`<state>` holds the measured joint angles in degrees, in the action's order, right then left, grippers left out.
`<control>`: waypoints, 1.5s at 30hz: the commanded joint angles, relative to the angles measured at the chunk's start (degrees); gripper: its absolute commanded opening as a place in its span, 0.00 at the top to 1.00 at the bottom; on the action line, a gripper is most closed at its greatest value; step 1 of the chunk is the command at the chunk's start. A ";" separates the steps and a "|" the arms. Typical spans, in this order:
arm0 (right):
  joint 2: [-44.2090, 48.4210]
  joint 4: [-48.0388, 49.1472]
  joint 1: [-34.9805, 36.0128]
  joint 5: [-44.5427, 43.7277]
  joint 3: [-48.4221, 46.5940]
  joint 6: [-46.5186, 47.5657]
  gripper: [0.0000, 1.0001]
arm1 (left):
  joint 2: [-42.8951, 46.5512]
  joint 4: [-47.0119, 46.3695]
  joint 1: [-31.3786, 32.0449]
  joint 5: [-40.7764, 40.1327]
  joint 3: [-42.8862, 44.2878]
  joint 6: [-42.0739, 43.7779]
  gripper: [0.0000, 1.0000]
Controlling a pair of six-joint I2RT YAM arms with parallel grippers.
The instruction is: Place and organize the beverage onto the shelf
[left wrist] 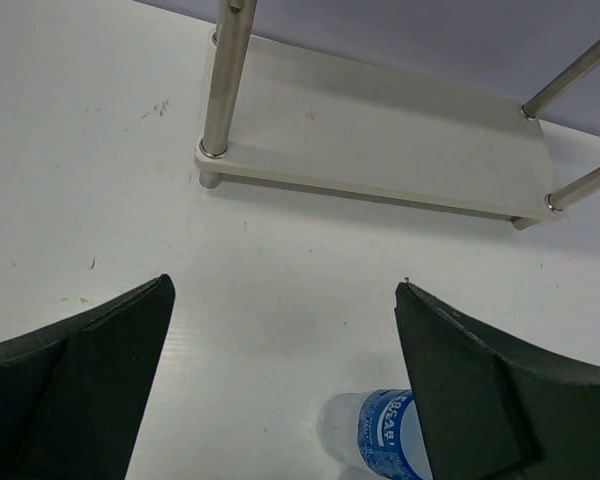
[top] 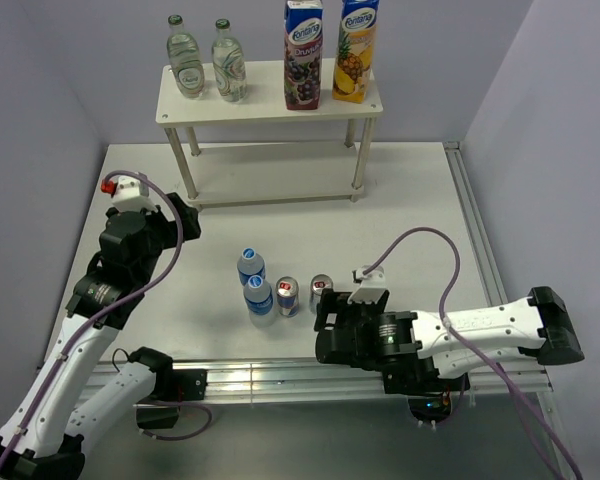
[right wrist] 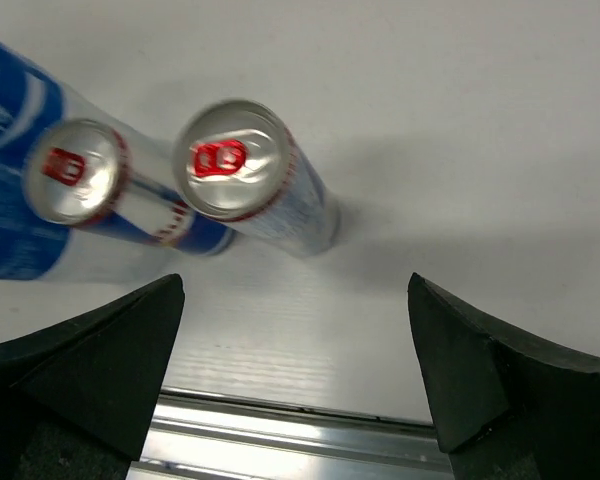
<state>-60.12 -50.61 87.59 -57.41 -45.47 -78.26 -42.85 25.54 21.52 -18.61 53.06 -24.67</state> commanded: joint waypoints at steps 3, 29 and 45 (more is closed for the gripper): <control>-1.05 1.02 0.92 -0.86 4.94 -10.53 0.00 | 1.10 -1.81 0.28 -1.69 0.29 1.11 0.01; -13.97 43.84 -13.06 4.06 10.49 20.34 0.00 | 1.45 -1.99 0.19 -1.69 -0.15 0.85 0.01; -22.07 57.38 -20.61 3.09 10.68 29.30 0.71 | 0.84 -2.34 0.19 -0.55 -0.06 0.94 0.01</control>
<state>-82.81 3.92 67.90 -53.01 -32.62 -51.09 -42.22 24.73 21.58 -19.81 52.82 -24.64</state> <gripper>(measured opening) 0.630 0.994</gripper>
